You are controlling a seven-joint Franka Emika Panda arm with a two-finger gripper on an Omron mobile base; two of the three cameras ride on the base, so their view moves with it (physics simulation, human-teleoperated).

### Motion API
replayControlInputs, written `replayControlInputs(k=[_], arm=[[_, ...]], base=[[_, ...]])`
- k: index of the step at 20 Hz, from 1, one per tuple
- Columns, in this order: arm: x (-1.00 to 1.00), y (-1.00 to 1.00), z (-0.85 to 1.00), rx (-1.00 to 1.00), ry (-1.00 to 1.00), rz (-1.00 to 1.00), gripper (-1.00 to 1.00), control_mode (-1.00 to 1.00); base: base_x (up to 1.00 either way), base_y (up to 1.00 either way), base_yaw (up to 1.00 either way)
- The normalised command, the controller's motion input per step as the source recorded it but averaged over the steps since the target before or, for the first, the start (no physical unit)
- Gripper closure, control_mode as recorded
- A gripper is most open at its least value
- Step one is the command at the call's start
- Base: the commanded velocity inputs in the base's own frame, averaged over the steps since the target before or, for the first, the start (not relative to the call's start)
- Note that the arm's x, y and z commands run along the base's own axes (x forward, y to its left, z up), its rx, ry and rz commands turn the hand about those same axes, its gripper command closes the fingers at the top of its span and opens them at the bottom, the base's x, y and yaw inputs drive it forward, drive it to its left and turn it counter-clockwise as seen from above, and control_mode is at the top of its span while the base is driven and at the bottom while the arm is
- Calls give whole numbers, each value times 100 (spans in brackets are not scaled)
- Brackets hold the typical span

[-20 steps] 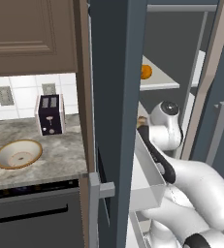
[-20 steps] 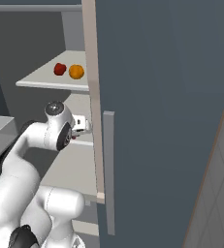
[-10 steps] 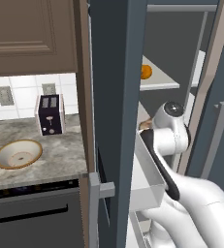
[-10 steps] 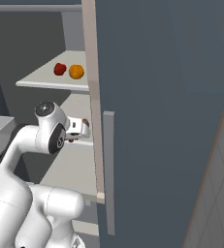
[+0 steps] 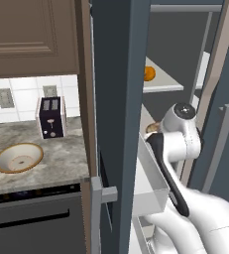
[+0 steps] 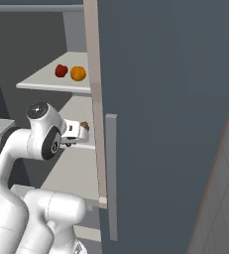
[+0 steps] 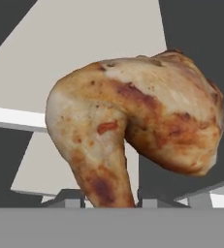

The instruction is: Take the bell pepper, chicken drumstick, and orange from the freezer and place them in the bowl on the counter.

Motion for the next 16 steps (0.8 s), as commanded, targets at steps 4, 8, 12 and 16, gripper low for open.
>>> replayControlInputs(k=[4,8,12,16], arm=[[-36,-3,19,1,1,0,100,-100],[-41,-4,19,4,0,0,100,-100],[-34,-5,25,3,0,0,100,-100],[-25,-1,33,1,0,-1,100,-100]], base=[[0,0,0],[0,0,0],[0,0,0],[0,0,0]])
